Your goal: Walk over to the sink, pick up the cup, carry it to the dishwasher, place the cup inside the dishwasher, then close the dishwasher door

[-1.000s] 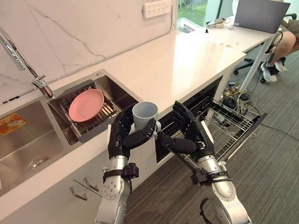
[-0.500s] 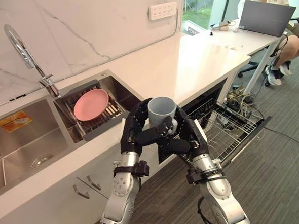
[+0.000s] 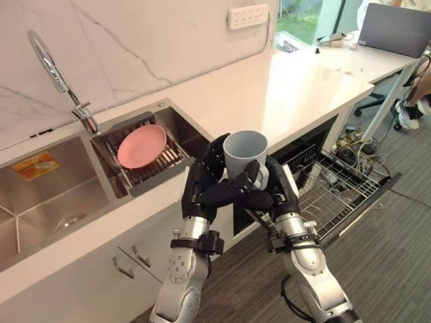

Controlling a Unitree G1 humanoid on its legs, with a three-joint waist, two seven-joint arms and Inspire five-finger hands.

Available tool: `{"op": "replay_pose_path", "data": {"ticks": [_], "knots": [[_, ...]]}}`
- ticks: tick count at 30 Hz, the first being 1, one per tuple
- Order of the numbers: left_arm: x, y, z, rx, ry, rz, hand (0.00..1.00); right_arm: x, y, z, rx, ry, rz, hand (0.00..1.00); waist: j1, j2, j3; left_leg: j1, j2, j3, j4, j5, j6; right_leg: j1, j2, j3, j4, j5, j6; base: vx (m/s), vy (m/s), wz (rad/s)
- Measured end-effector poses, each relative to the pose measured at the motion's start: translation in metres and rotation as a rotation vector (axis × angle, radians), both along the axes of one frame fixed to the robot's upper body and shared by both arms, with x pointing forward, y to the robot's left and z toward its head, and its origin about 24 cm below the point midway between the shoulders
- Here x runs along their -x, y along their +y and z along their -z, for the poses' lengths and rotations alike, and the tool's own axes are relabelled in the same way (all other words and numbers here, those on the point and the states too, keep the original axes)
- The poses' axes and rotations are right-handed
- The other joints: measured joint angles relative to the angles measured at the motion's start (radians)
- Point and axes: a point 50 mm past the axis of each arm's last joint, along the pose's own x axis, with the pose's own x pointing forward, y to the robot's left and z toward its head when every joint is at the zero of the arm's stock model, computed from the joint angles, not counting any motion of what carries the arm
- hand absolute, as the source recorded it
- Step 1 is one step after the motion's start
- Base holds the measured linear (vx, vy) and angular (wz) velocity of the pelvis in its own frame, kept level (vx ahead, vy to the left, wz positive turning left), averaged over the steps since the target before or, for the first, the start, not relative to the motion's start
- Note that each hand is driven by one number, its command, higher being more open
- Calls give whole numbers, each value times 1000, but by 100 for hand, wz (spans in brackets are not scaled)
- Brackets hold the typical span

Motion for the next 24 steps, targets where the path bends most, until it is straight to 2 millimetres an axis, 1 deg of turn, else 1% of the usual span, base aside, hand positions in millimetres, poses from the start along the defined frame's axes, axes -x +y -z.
{"op": "replay_pose_path", "data": {"ticks": [2,3,6,12,17,21,22,24], "knots": [[0,0,0,0,-2,-1,30,0,-1,0,1,-1,2,30,0,0,0,-1,0,-4,0,2,0,1,0,-4,0,0,0,-24,-5,5],[0,0,0,0,-2,-1,90,0,-1,0,1,-1,1,30,0,0,0,-1,0,-5,0,3,0,1,0,-5,0,0,0,-21,-5,5],[1,0,-1,0,-7,2,90,-1,-3,-1,-3,-3,4,30,0,0,0,-1,0,-7,0,4,-1,2,0,-6,0,0,-1,0,0,0],[7,0,3,-96,-34,14,90,-3,-9,-3,-57,-8,64,30,-2,-2,0,-1,1,-6,0,4,-1,2,0,-6,0,0,-1,0,0,0],[6,16,4,-135,-35,-61,90,-3,-26,-2,-74,-5,146,30,-1,-5,1,-1,1,-6,0,4,-2,2,1,-6,-1,0,-1,0,0,0],[9,31,-2,-127,-56,-126,90,4,-43,2,-75,11,221,30,-1,-7,2,-1,2,-6,0,3,-3,4,1,-6,-3,0,-1,0,0,0],[10,33,-3,-126,-56,-131,90,5,-44,3,-75,15,226,30,-1,-8,3,-1,2,-6,0,3,-3,4,1,-6,-3,0,-1,0,0,0],[12,36,0,-127,-44,-142,90,8,-55,6,-72,25,271,30,-1,-10,4,-1,2,-6,0,2,-4,4,1,-6,-3,0,-1,0,0,0]]}}
